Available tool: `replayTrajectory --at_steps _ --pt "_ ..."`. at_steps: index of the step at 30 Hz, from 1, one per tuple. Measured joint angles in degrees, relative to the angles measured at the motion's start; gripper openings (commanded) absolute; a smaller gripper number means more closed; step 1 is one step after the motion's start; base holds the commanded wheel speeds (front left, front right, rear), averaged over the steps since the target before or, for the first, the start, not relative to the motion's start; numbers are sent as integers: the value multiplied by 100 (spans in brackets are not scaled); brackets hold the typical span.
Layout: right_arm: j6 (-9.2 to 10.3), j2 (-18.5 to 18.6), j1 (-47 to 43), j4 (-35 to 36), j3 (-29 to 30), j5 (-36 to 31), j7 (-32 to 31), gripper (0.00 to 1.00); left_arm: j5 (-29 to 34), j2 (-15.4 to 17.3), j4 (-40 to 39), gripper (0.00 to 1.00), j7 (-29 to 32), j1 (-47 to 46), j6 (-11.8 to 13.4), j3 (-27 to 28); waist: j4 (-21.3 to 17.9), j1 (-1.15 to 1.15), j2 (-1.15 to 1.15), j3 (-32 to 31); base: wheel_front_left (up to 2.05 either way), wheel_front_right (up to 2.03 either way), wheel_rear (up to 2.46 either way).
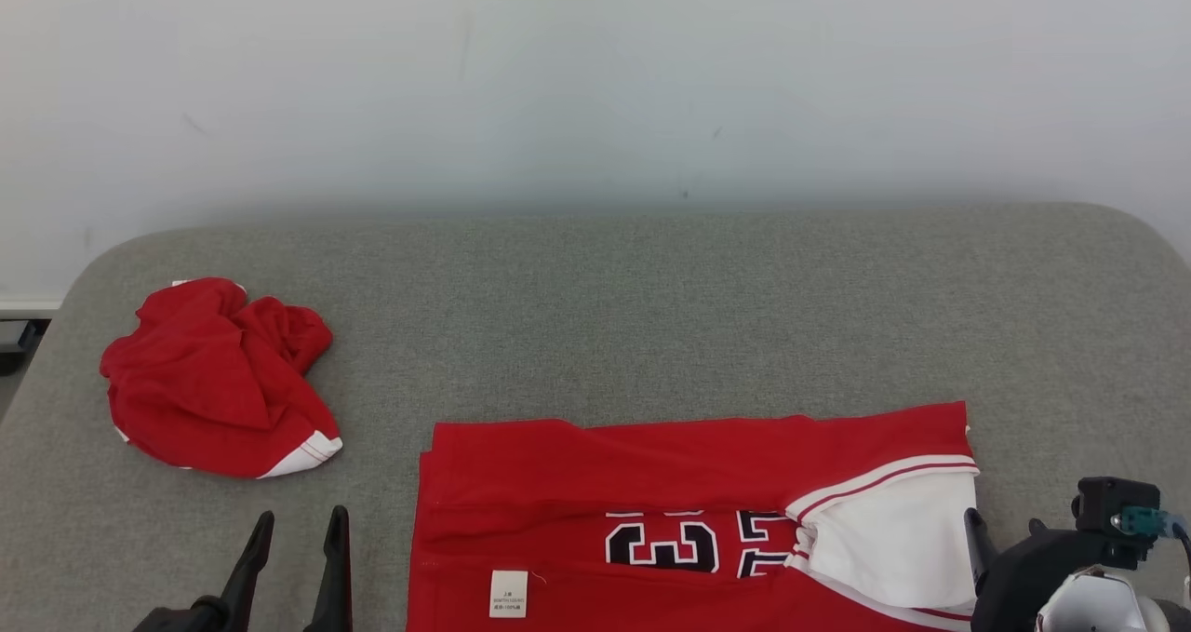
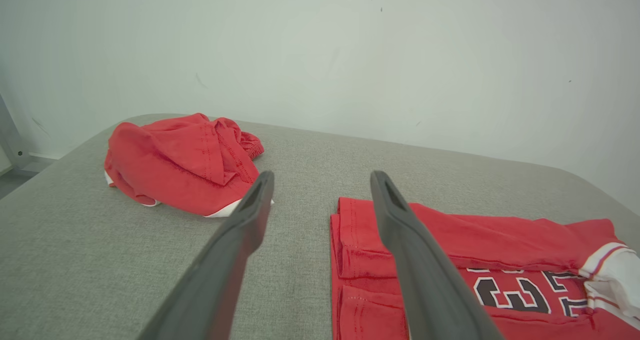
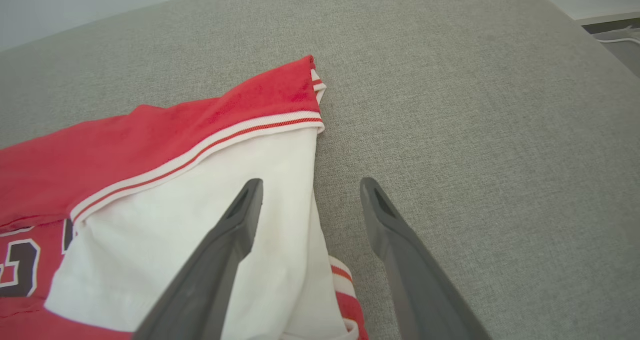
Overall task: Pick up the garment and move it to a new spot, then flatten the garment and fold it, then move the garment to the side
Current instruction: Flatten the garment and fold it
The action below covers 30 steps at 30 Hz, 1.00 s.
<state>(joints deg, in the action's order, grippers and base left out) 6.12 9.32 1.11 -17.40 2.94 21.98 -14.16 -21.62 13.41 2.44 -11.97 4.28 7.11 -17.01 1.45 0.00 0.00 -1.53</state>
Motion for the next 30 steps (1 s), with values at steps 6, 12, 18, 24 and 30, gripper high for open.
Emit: replayTrajectory --at_steps 6,12,18,24,30 --pt "40 182 400 -445 2 -101 -560 100 10 3 2 100 85 -20 0 -70 72 0 0 41 0 0 0" --pt "43 163 650 -776 -21 -97 -901 100 10 5 49 100 140 -138 -7 -103 178 0 0 81 0 0 0" --pt "43 96 864 -1145 -64 -86 -1116 100 9 23 112 100 186 -141 -9 -78 272 0 0 110 0 0 0" --pt "43 94 1012 -1489 -38 -33 -1216 100 7 24 156 100 188 -142 -12 -79 308 0 0 112 0 0 0" --pt "44 10 1068 -1748 0 65 -1229 100 1 33 197 100 194 -176 -15 -76 320 0 0 106 0 0 0"
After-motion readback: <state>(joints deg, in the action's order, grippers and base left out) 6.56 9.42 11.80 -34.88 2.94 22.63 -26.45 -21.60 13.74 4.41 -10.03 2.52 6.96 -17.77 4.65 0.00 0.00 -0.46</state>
